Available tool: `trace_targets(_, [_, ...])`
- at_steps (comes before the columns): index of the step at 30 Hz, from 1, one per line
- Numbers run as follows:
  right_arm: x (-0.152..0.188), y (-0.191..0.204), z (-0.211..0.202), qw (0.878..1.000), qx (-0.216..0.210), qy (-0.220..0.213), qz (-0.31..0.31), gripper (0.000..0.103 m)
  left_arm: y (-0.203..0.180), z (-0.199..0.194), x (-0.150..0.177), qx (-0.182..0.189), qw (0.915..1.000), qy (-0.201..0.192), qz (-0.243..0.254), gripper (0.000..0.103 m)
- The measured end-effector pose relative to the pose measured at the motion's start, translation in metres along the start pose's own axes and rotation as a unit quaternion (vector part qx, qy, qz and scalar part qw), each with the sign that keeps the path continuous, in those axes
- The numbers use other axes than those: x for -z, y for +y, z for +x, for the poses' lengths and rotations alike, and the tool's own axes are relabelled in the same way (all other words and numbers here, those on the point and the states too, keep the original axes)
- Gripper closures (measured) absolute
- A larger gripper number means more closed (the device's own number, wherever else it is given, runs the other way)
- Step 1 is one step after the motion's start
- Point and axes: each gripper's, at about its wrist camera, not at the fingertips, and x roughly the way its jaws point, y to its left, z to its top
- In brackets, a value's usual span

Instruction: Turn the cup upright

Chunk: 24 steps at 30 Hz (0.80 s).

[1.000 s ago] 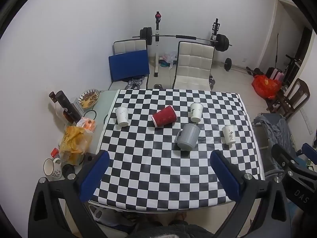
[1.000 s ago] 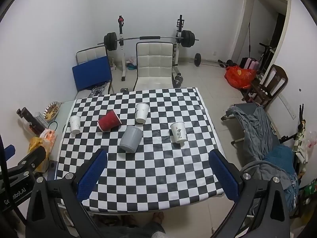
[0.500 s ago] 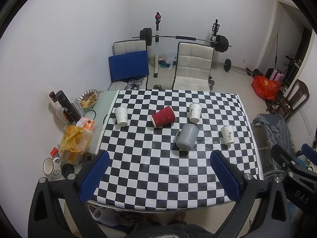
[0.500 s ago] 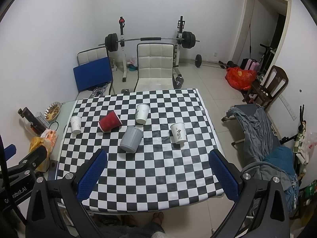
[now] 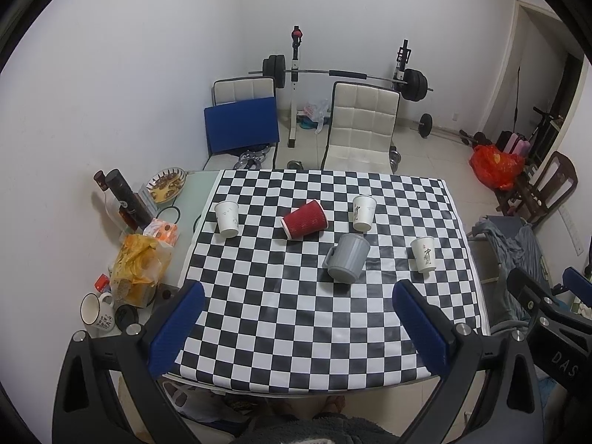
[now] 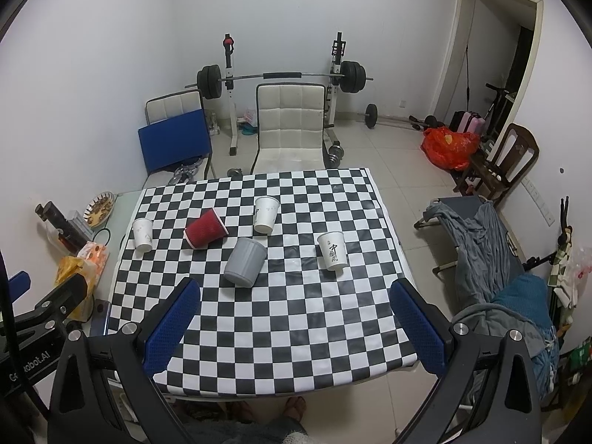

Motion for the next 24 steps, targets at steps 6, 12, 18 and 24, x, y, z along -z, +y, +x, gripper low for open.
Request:
trace_targets(6, [-0.0001, -0.0003, -0.0005, 1.0, -0.001, -0.001, 0.0, 0.0, 0.0007, -0.0011, 0.0001, 0.001, 1.0, 0.0, 0.0, 0.0])
trace_targets(12, [-0.0024, 0.0015, -0.0018, 1.0, -0.001, -0.003, -0.001, 0.0, 0.0031, -0.0002, 0.002, 0.001, 1.0, -0.002, 0.001, 0.0])
trace_targets(18, [0.0002, 0.0002, -0.002, 1.0, -0.002, -0.003, -0.001, 0.0, 0.0035, -0.0005, 0.0022, 0.002, 1.0, -0.003, 0.0, 0.0])
trace_targets(24, [0.0013, 0.0004, -0.0032, 1.0, -0.002, -0.004, -0.001, 0.0, 0.0037, -0.0005, 0.0024, 0.002, 1.0, -0.004, 0.001, 0.0])
